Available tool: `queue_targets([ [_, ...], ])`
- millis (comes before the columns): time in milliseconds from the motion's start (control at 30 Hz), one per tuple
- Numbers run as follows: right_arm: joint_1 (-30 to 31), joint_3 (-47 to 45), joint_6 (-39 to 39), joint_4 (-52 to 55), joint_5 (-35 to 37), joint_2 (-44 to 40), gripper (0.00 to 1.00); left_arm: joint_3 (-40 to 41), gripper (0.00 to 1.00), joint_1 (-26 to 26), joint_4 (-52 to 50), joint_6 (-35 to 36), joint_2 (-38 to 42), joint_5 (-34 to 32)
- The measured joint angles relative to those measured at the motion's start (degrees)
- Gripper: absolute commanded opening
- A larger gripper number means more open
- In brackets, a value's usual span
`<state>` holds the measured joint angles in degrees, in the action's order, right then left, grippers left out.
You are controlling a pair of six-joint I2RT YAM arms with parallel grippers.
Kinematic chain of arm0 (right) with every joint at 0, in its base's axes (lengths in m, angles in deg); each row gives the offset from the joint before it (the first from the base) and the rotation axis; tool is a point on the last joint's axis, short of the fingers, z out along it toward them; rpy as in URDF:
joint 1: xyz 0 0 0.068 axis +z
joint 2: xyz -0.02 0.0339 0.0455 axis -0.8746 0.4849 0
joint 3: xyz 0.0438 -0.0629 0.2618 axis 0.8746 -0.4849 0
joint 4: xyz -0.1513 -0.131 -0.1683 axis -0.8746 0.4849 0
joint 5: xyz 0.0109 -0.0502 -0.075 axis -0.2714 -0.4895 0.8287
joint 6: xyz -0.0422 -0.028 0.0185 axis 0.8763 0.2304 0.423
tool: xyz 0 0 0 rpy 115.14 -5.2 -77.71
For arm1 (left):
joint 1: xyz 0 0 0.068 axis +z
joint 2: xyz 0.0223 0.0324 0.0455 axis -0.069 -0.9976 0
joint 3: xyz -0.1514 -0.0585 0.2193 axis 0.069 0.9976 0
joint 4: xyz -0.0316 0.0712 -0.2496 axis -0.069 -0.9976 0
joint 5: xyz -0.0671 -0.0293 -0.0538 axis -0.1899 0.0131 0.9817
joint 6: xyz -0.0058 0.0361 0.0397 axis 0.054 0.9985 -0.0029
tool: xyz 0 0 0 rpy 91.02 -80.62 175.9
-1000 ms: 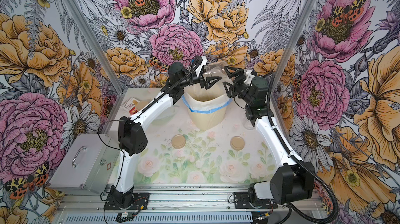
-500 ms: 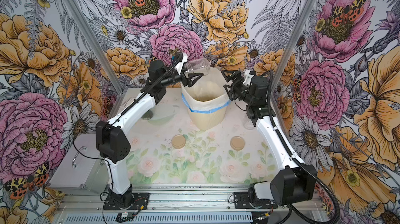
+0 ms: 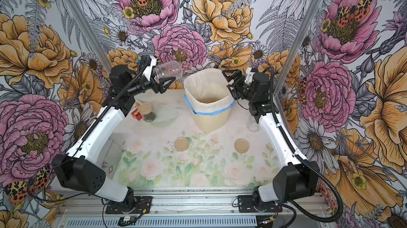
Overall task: Empty moldy tea leaves from jars
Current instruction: Place the jar at the center of the board.
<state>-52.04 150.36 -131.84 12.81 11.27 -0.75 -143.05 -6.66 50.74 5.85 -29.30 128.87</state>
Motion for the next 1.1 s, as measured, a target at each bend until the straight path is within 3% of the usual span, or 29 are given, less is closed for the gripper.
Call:
queue_targets([
  [300, 2.43, 6.08, 5.4, 3.32, 0.02, 2.01, 0.99, 10.99, 0.53, 4.13, -11.58, 3.1, 9.6, -1.11],
  [567, 4.17, 10.71, 11.63, 7.72, -0.02, 4.15, 0.98, 19.8, 0.52, 4.5, -18.12, 3.02, 14.53, -5.22],
  [900, 4.87, 14.45, 24.5, 17.75, 2.91, 4.09, 0.98, 23.3, 0.53, 2.38, -27.61, 1.97, 13.68, -13.31],
  [1100, 4.92, 14.78, 32.28, 24.06, 4.9, 3.67, 0.99, 19.12, 0.53, 0.31, -33.05, 1.99, 4.72, -17.38],
])
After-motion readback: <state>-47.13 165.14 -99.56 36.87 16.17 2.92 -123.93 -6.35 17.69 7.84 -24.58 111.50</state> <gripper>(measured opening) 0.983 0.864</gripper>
